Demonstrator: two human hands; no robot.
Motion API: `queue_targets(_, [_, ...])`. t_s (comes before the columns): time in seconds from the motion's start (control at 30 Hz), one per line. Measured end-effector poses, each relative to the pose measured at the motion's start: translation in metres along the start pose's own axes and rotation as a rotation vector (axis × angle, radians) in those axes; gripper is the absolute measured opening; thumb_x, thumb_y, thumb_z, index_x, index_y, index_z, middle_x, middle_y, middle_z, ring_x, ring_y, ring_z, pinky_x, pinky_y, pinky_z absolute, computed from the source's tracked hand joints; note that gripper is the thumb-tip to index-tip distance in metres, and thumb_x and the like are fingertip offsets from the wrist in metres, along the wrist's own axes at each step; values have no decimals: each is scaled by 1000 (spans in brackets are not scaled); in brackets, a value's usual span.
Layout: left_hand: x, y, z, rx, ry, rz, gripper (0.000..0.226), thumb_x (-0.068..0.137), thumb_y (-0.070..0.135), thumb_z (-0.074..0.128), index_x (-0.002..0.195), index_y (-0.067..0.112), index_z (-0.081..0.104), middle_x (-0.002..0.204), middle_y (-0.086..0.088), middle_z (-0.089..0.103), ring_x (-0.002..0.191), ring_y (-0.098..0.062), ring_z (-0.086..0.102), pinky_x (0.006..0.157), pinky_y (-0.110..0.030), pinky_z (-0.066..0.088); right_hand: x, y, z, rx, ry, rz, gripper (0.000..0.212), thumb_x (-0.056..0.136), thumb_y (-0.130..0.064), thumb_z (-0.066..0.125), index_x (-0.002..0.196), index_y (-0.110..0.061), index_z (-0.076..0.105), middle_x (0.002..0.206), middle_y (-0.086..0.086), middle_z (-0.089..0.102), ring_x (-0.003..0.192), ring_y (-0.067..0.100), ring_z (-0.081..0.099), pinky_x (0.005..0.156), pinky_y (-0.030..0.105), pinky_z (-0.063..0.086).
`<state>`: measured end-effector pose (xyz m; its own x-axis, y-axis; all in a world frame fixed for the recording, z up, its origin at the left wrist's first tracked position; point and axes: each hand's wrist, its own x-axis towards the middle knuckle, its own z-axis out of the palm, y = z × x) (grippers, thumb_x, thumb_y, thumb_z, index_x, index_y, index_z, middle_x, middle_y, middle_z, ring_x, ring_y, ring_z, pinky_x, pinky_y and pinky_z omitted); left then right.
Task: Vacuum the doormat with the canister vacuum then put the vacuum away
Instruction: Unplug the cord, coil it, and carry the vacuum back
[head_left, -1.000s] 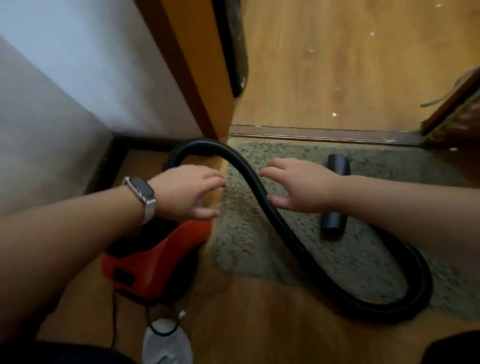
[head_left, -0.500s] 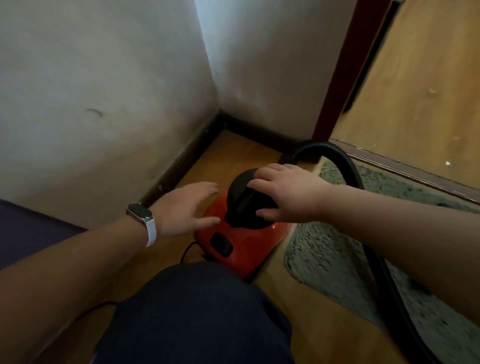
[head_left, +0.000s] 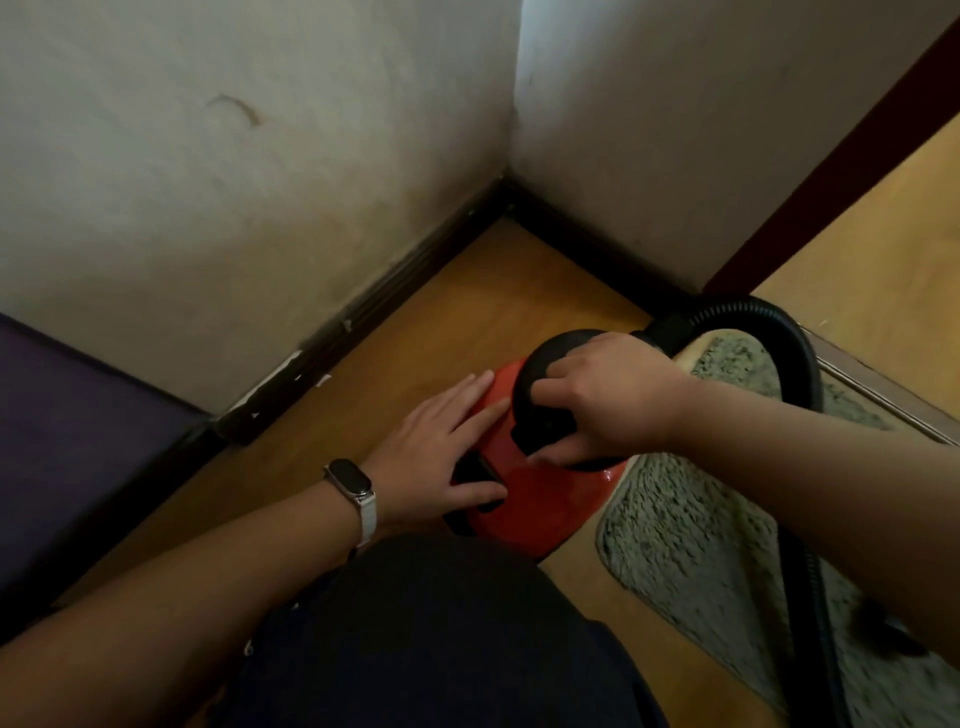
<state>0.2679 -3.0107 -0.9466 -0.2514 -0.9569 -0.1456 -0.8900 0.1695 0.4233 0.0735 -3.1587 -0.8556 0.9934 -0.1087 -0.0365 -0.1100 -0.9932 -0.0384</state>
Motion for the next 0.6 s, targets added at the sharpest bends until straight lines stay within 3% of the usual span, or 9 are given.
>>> queue_targets(0.1, [9, -11, -2, -47, 20, 3, 90, 86, 81, 31, 157, 33, 3, 162, 12, -15, 151, -12, -10, 120, -41, 10, 6, 3, 6, 34, 89, 57, 50, 79, -68, 59, 72, -18, 60, 57, -6, 47, 45, 18, 46, 46, 25, 27])
queue_targets(0.23, [22, -31, -12, -43, 20, 67, 91, 86, 81, 29, 158, 31, 7, 163, 11, -10, 152, -15, -4, 119, -42, 13, 15, 10, 12, 58, 127, 130, 52, 81, -72, 50, 73, -21, 59, 60, -5, 55, 52, 21, 55, 43, 28, 38])
queue_targets(0.37, [29, -39, -10, -60, 24, 95, 91, 85, 81, 33, 158, 32, 6, 162, 12, -10, 151, -15, -5, 119, -43, 13, 16, 12, 15, 37, 149, 138, 54, 82, -72, 46, 74, -21, 60, 60, -5, 54, 52, 21, 54, 45, 27, 35])
queue_targets(0.5, [30, -35, -8, -75, 9, 60, 94, 83, 83, 33, 157, 31, 6, 161, 13, -12, 150, -11, -9, 119, -40, 9, 15, 13, 14, 17, 154, 125, 55, 81, -72, 46, 74, -19, 61, 59, -5, 52, 48, 20, 51, 47, 26, 28])
queue_targets(0.6, [31, -29, -12, -58, -19, 35, 95, 80, 85, 31, 155, 34, 3, 160, 14, -15, 148, -7, -12, 118, -37, 7, 14, 14, 12, 5, 114, 130, 54, 81, -73, 48, 77, -20, 61, 62, -5, 53, 52, 20, 51, 47, 27, 31])
